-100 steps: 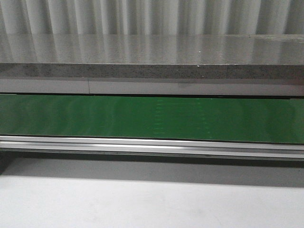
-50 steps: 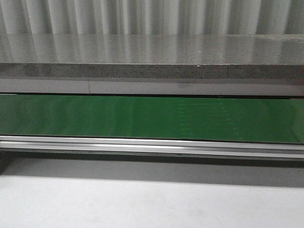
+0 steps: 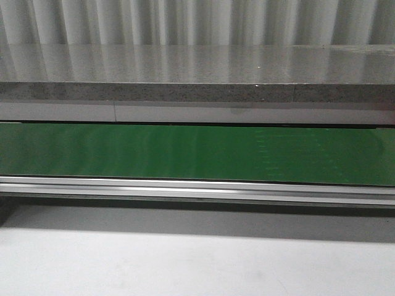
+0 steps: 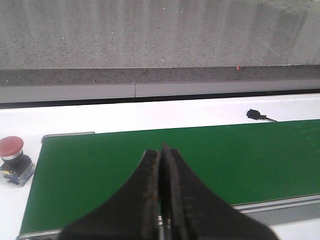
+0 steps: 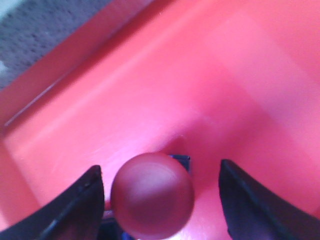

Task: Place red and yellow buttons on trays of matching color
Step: 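Carry the red button into the red tray and open the right gripper, then move the left gripper down over the red and yellow buttons on the table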

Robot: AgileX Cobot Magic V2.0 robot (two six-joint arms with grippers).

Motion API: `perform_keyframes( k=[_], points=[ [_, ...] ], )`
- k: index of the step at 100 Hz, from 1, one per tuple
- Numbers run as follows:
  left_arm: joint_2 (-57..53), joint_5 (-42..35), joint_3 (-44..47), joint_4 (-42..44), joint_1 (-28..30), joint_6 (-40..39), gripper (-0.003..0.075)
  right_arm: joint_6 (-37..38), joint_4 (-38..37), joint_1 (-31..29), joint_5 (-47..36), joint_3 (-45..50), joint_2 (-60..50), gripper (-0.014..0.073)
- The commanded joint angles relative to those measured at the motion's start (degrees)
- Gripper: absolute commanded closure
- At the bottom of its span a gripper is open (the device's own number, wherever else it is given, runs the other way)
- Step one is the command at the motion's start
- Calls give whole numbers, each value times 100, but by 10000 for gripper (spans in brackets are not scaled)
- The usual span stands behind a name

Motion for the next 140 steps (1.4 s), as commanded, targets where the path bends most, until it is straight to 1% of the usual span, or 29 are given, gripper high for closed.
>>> perform_keyframes(
  k=[1, 13, 17, 22, 29, 30, 32, 37, 39, 40, 43, 53, 63, 77, 94, 107, 120, 140],
  points=[
    [14, -420, -148, -24, -40, 13, 741, -7, -62, -6, -174, -173, -571, 93],
    [14, -420, -148, -24, -40, 13, 741, -7, -89, -6, -133, -24, -957, 103],
    [14, -420, -148, -24, -40, 13, 741, -7, -89, -6, -159, 97, -1149, 120],
    [14, -420, -148, -24, -40, 13, 741, -7, -97, -6, -226, 285, -1398, 162],
    [14, -420, -148, -24, -40, 13, 741, -7, -136, 22, -348, 613, -1799, 284],
    [14, -420, -148, -24, -40, 13, 741, -7, -136, 31, -366, 680, -1882, 333],
    [14, -420, -148, -24, -40, 13, 741, -7, -136, 37, -395, 781, -1966, 369],
    [14, -420, -148, -24, -40, 13, 741, -7, -136, 97, -466, 1015, -2302, 517],
    [14, -420, -148, -24, -40, 13, 741, -7, -136, 121, -487, 1109, -2430, 554],
    [14, -420, -148, -24, -40, 13, 741, -7, -136, 127, -495, 1171, -2514, 591],
    [14, -420, -148, -24, -40, 13, 741, -7, -136, 174, -500, 1285, -2680, 661],
    [14, -420, -148, -24, -40, 13, 741, -60, -136, 333, -391, 1623, -3243, 652],
    [14, -420, -148, -24, -40, 13, 741, -193, -136, 498, -43, 1898, -3784, 652],
    [14, -420, -148, -24, -40, 13, 741, -620, -136, 881, 422, 2218, -4486, 652],
    [14, -420, -148, -24, -40, 13, 741, -1334, -136, 1489, 563, 2713, -5313, 652],
    [14, -420, -148, -24, -40, 13, 741, -1392, -136, 2076, 666, 2998, -5750, 652],
    [14, -420, -148, -24, -40, 13, 741, -1666, -136, 2665, 666, 3207, -6135, 652],
    [14, -420, -148, -24, -40, 13, 741, -1795, -136, 3245, 619, 3646, -6828, 652]
  ],
)
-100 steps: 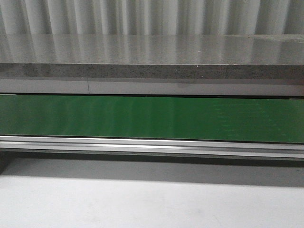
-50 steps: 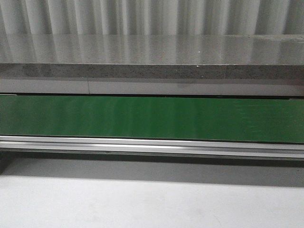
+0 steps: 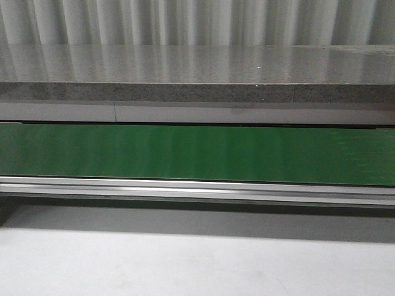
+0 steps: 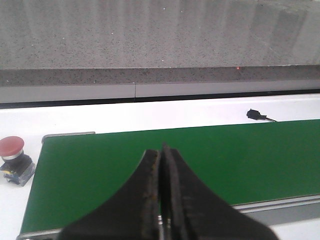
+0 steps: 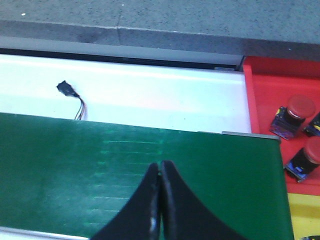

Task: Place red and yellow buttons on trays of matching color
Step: 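Move the left gripper down over the red and yellow buttons on the table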

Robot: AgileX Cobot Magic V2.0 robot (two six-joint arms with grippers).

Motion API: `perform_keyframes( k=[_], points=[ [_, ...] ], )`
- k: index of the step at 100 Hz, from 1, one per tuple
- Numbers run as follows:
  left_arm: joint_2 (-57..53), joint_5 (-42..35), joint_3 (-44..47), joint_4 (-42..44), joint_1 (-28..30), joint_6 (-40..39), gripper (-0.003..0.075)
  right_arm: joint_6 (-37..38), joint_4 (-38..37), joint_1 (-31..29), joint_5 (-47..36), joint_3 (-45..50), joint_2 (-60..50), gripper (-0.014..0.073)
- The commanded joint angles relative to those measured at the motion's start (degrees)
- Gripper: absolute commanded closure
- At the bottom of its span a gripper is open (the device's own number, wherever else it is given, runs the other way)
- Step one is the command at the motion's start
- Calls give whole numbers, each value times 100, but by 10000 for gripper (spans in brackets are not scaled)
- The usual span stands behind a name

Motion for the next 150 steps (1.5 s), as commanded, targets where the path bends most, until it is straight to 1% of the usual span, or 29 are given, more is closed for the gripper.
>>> perform_keyframes(
  k=[1, 13, 26, 59, 73, 98, 112, 122, 136, 143, 150],
  points=[
    [14, -420, -148, -24, -40, 13, 741, -175, -55, 217, -360, 52, -402, 652],
    [14, -420, -148, -24, -40, 13, 741, -189, -55, 362, -439, 451, -947, 652],
    [14, -420, -148, -24, -40, 13, 741, -189, -55, 375, -594, 943, -1642, 652],
    [14, -420, -148, -24, -40, 13, 741, -189, -55, 375, -375, 1831, -3489, 652],
    [14, -420, -148, -24, -40, 13, 741, -189, -55, 375, -232, 1879, -3870, 652],
    [162, -469, -262, 210, 24, 13, 741, -189, -55, 375, -225, 1879, -3904, 652],
    [779, -345, -814, 210, 494, -97, 741, -189, -55, 375, -230, 1879, -3904, 652],
    [1359, -128, -1393, 90, 1062, -97, 741, -189, -55, 375, -230, 1879, -3904, 652],
    [2243, 639, -2314, -208, 1909, -97, 731, -189, -55, 375, -230, 1879, -3904, 652],
    [2707, 1009, -2720, -330, 2265, -97, 675, -189, -55, 375, -230, 1879, -3904, 652],
    [3140, 1299, -3062, -353, 2541, -97, 559, -189, -55, 375, -225, 1879, -3904, 652]
  ],
)
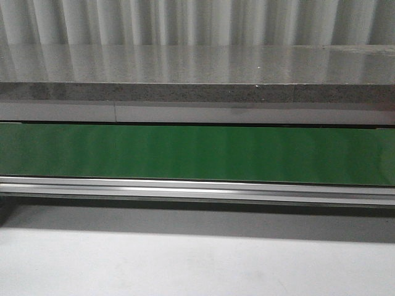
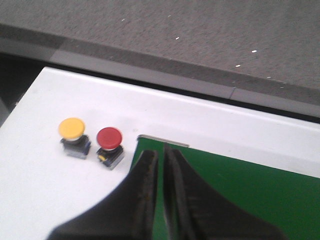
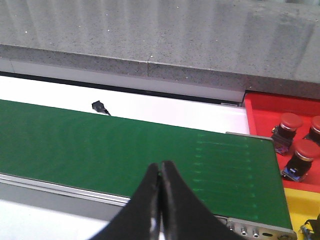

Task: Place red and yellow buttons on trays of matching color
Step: 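Move the left gripper down over the red and yellow buttons on the table, then grasp the red push button with the left gripper and lift it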

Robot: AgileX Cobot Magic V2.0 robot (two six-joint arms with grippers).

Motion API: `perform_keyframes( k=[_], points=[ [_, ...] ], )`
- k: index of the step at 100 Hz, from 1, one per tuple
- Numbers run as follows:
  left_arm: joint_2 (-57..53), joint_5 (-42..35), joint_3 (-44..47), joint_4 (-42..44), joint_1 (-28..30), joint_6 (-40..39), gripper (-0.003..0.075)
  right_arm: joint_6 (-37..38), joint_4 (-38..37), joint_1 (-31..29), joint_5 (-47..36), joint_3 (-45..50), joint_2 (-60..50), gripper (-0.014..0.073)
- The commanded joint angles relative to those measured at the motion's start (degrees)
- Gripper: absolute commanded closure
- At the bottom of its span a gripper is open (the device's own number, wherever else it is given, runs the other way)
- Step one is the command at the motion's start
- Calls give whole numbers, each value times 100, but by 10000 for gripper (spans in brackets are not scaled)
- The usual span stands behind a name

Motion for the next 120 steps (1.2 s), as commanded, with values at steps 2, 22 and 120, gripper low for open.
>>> perform_keyframes(
  k=[2, 22, 120],
  points=[
    [536, 94, -647, -158, 386, -32, 513, -51, -55, 3, -386, -143, 55, 652],
    [1652, 478, -1374, -239, 687, -32, 150, -51, -55, 3, -386, -143, 55, 652],
    [5360, 1588, -3568, -305, 778, -4287, 156, -51, -55, 3, -386, -143, 55, 652]
  ],
)
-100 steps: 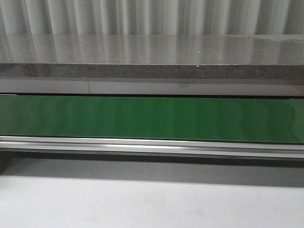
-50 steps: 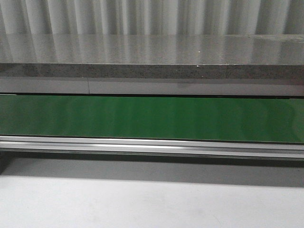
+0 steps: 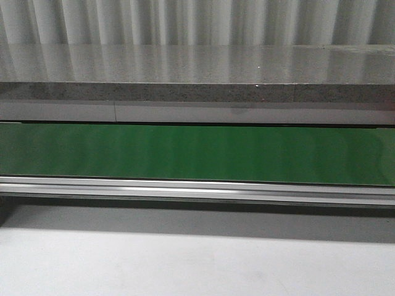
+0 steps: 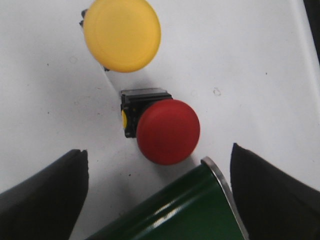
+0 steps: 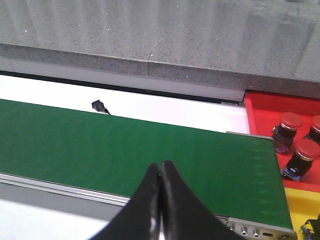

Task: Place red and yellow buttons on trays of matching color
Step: 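Grasp the red push button with the left gripper and lift it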

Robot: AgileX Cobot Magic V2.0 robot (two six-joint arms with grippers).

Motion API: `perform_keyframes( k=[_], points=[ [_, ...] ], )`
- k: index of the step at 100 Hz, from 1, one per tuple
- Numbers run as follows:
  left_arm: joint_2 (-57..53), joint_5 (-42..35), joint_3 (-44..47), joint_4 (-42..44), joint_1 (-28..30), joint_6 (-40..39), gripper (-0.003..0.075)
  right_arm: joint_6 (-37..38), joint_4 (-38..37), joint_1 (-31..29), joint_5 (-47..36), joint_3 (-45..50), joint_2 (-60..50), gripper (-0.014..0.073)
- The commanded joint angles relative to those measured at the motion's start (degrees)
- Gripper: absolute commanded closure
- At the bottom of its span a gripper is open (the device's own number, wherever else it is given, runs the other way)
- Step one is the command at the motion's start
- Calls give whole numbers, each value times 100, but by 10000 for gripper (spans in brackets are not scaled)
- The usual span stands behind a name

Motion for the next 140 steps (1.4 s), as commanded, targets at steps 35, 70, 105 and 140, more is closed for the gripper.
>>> perform_keyframes(
  k=[35, 70, 105, 140],
  points=[
    [449, -580, -539, -166, 15, -194, 167, -51, -52, 3, -400, -143, 53, 652],
    [449, -611, -665, -155, 15, -194, 545, -51, -52, 3, -400, -143, 53, 652],
    [101, 39, -1162, -94, 15, 1070, 552, -51, -52, 3, -395, -143, 53, 652],
    [-560, 596, -1030, -22, -96, 3077, 552, -51, -52, 3, -395, -143, 53, 652]
  ],
)
